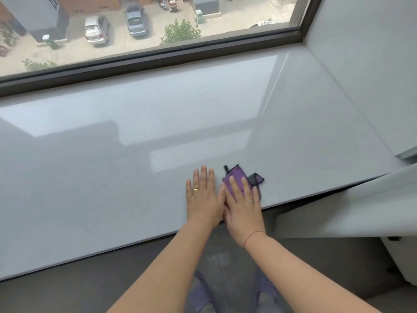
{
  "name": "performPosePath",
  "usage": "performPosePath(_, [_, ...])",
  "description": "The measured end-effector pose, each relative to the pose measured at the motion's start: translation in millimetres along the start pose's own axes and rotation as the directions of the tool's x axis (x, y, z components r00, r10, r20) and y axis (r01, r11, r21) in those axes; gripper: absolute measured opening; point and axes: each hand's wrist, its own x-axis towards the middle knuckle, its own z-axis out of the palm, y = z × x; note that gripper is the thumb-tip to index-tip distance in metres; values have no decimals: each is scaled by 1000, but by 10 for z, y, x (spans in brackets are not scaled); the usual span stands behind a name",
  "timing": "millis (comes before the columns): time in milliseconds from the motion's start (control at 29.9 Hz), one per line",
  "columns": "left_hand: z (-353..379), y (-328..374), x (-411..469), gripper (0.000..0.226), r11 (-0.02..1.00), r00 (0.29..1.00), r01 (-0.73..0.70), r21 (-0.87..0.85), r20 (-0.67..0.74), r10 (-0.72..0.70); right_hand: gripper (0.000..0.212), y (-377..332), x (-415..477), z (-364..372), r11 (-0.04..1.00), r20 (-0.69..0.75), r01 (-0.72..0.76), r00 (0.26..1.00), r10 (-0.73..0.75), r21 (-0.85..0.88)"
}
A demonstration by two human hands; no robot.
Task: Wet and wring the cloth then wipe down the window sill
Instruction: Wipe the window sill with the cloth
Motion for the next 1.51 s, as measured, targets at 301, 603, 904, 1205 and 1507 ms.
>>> performPosePath(301, [-57, 157, 186, 62, 995, 996, 90, 33, 26, -90, 54, 1171, 276, -295, 987, 14, 32, 999, -30, -160])
performPosePath(603, [116, 288, 255, 60, 981, 981, 194, 25, -8, -194, 53, 479, 90, -219, 951, 14, 303, 953, -302, -64])
performPosePath(904, [127, 369, 302, 58, 962, 957, 273, 3, -105, -271, 56, 1622, 960, -536, 995, 22, -32, 999, 34, -90])
performPosePath(1205, [78, 616, 619, 56, 952, 937, 307, 4, -178, -301, 56, 1021, 777, -334, 832, 129, 546, 836, -533, -100])
performPosePath(1507, [134, 533, 747, 63, 965, 960, 259, 30, -113, -254, 57, 1402, 1559, -636, 999, 17, -24, 1000, 24, -34])
